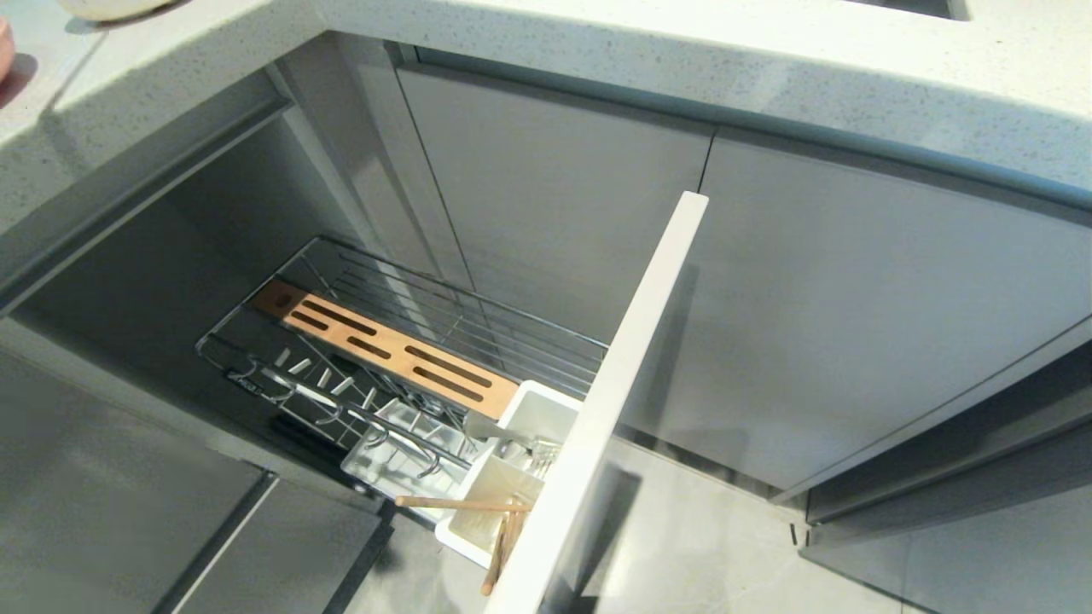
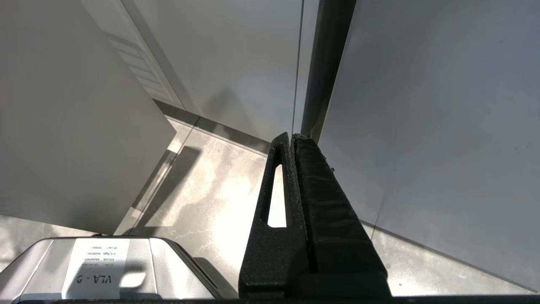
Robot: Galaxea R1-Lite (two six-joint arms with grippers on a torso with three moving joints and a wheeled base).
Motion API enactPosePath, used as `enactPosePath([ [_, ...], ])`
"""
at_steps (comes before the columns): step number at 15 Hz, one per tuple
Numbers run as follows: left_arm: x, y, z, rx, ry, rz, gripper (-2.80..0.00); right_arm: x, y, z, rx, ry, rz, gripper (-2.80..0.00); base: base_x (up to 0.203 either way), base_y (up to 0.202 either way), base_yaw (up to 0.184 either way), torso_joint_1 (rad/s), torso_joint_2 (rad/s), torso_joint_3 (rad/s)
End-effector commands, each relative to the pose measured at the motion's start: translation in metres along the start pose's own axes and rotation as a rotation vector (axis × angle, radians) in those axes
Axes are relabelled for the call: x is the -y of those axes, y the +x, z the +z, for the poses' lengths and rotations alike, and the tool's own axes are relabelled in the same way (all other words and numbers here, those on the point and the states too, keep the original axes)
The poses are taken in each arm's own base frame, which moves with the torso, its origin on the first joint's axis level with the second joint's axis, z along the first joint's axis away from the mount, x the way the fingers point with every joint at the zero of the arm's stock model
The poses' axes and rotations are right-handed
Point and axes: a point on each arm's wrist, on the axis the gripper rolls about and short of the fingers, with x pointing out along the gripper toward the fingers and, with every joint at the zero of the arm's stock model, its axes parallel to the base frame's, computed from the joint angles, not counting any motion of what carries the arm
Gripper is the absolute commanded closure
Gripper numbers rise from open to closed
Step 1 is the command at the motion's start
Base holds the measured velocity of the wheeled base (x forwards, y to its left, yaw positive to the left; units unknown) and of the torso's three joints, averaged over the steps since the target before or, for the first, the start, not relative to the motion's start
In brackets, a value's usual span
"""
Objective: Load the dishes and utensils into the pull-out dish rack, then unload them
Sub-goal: Pick up the chopsticks and place it in the cupboard
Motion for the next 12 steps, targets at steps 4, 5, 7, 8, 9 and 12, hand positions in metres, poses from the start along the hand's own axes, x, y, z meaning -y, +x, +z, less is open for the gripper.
enactPosePath([
  [4,0.009,0.012,-0.035,-0.328,0.039,-0.177,0.00,0.000,0.000,0.000,-0.002,0.000,0.000,0.00,0.000,0.000,0.000,0.000,0.00,0.000],
  [5,0.009,0.013,-0.041,-0.403,0.057,-0.210,0.00,0.000,0.000,0.000,-0.002,0.000,0.000,0.00,0.000,0.000,0.000,0.000,0.00,0.000],
  [7,0.008,0.015,-0.053,-0.555,0.110,-0.268,0.00,0.000,0.000,0.000,-0.002,0.000,0.000,0.00,0.000,0.000,0.000,0.000,0.00,0.000],
  [8,0.007,0.017,-0.058,-0.606,0.149,-0.255,0.00,0.000,0.000,0.000,-0.002,0.000,0.000,0.00,0.000,0.000,0.000,0.000,0.00,0.000],
  [9,0.005,0.018,-0.063,-0.650,0.210,-0.240,0.00,0.000,0.000,0.000,-0.002,0.000,0.000,0.00,0.000,0.000,0.000,0.000,0.00,0.000],
  [12,-0.007,0.012,-0.075,-0.787,0.425,-0.206,0.00,0.000,0.000,0.000,-0.002,0.000,0.000,0.00,0.000,0.000,0.000,0.000,0.00,0.000],
])
